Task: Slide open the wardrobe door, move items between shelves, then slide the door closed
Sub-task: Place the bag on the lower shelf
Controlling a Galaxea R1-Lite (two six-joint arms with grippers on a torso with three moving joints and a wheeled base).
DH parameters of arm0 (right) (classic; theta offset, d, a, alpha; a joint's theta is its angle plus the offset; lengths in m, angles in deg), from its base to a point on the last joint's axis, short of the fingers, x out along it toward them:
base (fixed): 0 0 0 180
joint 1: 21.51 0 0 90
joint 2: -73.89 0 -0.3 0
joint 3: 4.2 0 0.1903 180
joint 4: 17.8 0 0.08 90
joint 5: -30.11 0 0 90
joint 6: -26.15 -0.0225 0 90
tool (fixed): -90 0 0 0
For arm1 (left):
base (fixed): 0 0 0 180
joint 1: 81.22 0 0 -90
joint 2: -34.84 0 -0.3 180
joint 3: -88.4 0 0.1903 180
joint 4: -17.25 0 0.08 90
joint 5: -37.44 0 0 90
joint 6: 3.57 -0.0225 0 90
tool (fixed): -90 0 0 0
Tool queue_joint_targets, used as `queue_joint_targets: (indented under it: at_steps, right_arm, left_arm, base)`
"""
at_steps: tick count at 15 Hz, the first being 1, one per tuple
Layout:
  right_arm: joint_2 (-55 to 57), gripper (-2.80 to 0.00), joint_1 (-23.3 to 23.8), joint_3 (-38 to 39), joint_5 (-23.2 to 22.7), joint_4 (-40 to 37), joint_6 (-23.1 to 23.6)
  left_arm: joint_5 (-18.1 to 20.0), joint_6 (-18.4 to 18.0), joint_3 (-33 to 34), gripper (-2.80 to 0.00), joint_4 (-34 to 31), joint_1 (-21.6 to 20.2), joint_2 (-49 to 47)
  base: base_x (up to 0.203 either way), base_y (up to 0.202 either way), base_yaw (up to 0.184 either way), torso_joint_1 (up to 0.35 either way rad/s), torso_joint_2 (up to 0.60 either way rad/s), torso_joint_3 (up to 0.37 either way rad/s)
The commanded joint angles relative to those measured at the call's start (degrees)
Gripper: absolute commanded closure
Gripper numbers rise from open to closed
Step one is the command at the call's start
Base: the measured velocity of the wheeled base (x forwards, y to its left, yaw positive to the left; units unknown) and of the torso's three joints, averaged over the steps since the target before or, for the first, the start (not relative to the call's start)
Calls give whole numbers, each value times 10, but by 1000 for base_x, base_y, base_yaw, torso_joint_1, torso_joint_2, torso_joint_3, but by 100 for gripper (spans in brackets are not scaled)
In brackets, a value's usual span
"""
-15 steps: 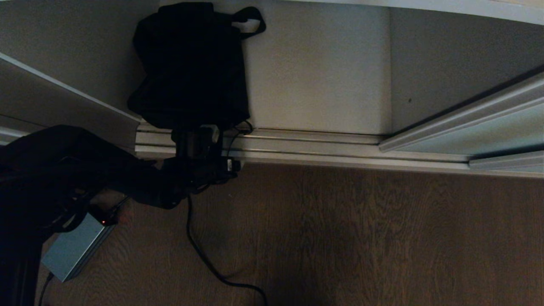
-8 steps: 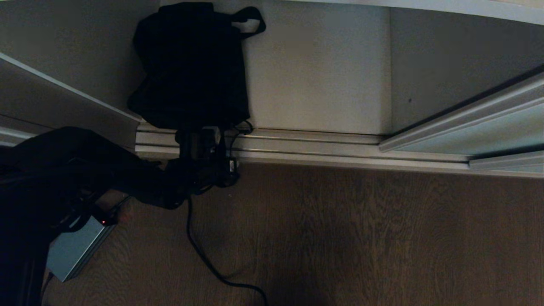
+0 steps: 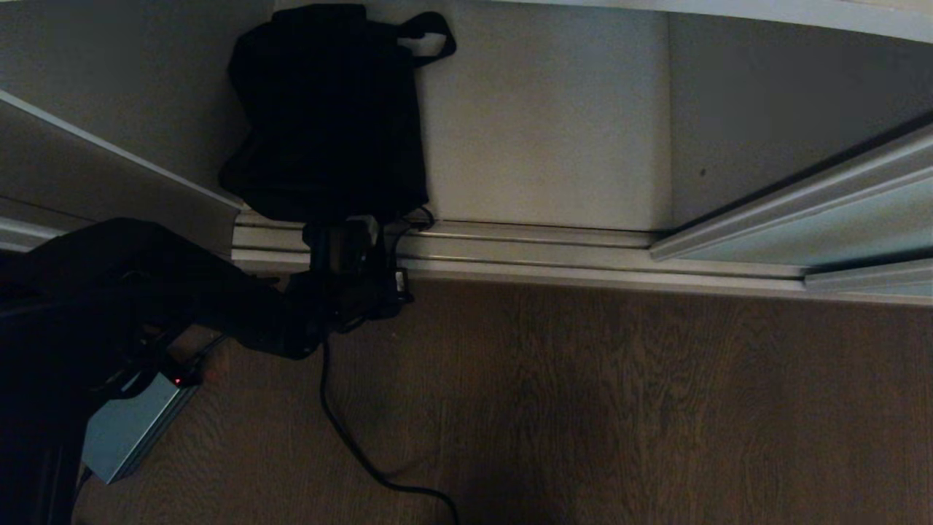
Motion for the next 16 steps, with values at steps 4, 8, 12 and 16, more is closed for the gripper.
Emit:
queue_joint_targets:
  at_steps: [4, 8, 12, 16]
  right_arm:
    - [-2, 0, 0, 0, 0, 0, 0]
    - [-2, 0, 0, 0, 0, 0, 0]
    - [-2, 0, 0, 0, 0, 0, 0]
    - [-2, 0, 0, 1, 0, 0, 0]
  left_arm:
    - [-4, 51, -8, 0, 83, 0, 20]
    - [-5, 78, -9, 0, 94, -1, 33]
    - [-20, 100, -9, 0, 151, 0, 40]
    - [-37, 102, -7, 0, 223, 0, 45]
  base:
    - [0, 0, 0, 0, 0, 0]
    - [0, 0, 0, 0, 0, 0]
    - [0, 0, 0, 0, 0, 0]
    - [0, 0, 0, 0, 0, 0]
